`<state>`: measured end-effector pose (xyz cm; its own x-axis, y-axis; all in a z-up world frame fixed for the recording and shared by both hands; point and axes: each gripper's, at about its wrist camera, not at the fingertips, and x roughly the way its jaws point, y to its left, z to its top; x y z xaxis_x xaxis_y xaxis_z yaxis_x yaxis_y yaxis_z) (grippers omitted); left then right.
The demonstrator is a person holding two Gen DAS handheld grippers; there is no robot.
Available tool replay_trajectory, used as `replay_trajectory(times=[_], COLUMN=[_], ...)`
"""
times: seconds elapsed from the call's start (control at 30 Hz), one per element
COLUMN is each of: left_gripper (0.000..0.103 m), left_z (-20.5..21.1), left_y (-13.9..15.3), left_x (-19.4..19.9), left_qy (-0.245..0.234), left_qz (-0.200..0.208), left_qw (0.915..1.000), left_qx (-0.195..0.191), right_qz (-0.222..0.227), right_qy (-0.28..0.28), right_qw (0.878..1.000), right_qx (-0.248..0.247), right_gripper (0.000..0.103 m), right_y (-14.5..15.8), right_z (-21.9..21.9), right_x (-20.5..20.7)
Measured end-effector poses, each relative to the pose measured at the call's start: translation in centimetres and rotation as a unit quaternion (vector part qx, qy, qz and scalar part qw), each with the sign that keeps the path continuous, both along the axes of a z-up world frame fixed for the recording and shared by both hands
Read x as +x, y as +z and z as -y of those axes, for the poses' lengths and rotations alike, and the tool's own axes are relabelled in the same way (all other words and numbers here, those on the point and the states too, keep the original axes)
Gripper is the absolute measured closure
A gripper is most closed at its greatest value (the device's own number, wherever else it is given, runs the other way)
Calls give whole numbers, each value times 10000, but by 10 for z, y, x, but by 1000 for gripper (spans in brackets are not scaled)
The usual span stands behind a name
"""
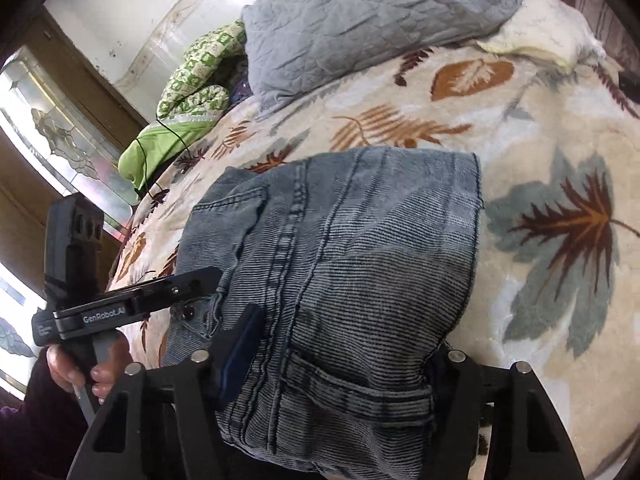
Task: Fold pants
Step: 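Grasp the jeans edge with both grippers and lift it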
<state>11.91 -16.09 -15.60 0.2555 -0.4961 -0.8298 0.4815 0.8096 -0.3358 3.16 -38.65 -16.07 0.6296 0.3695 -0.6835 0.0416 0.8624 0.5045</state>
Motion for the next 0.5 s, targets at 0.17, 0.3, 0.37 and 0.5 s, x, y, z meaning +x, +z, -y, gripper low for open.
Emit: replay_trajectory(times=[0.17, 0.3, 0.37, 0.5], left_gripper=[69, 71, 72, 79], left_z=[-4, -10, -18, -35], left_y=[18, 40, 49, 78], left_x=[1, 11, 21, 46], left_qy=[-6, 99, 232, 425], left_qz=[139, 461, 606, 1253], left_qw=[9999, 9989, 9978, 9910], left_qx=[-81, -61, -97, -202], right_qz=[435, 766, 947, 1301], right_qy=[270, 564, 626, 818], right_qw=[9965, 9899, 9874, 9844], right_qx=[-658, -1051, -1099, -854], right_gripper=[47, 50, 54, 66], right_y=[34, 62, 73, 96], right_z=[-26, -50, -56, -67], right_x=[3, 20, 34, 72])
